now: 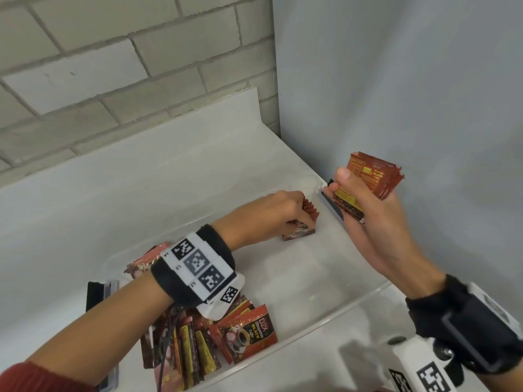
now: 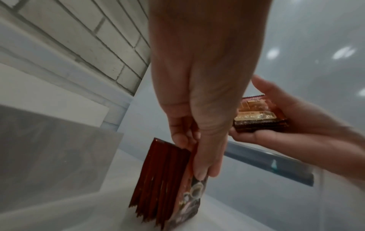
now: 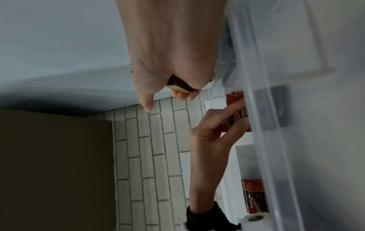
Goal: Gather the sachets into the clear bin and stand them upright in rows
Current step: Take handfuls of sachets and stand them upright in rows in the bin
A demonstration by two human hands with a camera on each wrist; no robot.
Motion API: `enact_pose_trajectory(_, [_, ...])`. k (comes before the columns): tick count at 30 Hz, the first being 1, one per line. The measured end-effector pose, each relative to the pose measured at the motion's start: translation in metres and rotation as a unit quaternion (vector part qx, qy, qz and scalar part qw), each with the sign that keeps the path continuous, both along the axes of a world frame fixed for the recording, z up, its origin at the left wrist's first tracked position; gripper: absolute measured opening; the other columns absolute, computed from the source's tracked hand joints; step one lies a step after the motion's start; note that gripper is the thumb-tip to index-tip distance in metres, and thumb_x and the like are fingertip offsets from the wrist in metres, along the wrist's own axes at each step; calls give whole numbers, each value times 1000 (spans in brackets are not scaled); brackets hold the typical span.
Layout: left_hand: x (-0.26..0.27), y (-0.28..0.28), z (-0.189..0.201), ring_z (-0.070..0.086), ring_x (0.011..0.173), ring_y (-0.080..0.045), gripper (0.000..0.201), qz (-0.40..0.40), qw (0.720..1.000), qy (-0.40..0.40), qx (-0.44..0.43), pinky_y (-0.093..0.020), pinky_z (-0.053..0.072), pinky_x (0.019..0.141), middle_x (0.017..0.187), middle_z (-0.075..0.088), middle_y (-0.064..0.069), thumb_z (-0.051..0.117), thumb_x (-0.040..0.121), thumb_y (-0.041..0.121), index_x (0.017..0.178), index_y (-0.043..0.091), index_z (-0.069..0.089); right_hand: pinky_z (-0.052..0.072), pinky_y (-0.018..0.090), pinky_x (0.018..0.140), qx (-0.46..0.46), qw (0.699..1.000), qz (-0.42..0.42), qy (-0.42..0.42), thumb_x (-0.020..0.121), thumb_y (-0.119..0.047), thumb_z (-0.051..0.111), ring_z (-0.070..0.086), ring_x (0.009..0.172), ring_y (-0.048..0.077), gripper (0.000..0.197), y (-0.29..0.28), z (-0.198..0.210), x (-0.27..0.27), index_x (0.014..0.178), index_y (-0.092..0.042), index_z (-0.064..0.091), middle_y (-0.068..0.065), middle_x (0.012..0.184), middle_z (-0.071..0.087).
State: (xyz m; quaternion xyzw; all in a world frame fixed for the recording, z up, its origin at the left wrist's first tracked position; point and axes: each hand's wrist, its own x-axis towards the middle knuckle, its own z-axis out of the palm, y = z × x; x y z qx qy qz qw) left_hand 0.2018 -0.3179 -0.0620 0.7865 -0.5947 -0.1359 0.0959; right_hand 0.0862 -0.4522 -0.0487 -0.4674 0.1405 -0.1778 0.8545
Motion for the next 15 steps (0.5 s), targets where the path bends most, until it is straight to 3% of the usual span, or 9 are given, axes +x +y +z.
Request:
enact_pose_trajectory(4, [-5,0,1,33,77,-14,31,-6,999,-37,8,-30,35,61,87,32,2,58,91,8,114,24,72,49,28,93,1,1000,2,10,65,-32,75,54,83,14,33,0,-1,0,84,-17,52,-1,78,52])
enact_pose_trajectory(7, [-7,2,2,45,75,-25,31,-22,998,-56,-23,-31,39,55,85,35,-2,59,87,5,109,20,74,48,29,94,6,1000,3,14,65,-33,75,54,84,14,35,0,-1,0,85,-15,53,1,78,52])
enact_pose_trajectory(11, [-6,2,-4,51,77,-30,32,-28,996,-76,-49,-28,29,54,82,40,-6,65,81,2,107,20,75,49,30,95,9,1000,5,23,70,-33,70,61,78,10,32,0,0,0,90,-13,56,-1,76,60])
enact_pose_trajectory(15, [-4,1,-11,50,78,-31,29,-36,995,-81,-51,-36,44,54,84,50,-13,69,80,3,103,19,76,50,33,91,75,997,22,4,84,-20,62,60,80,15,14,1,-2,2,92,-10,55,5,84,59])
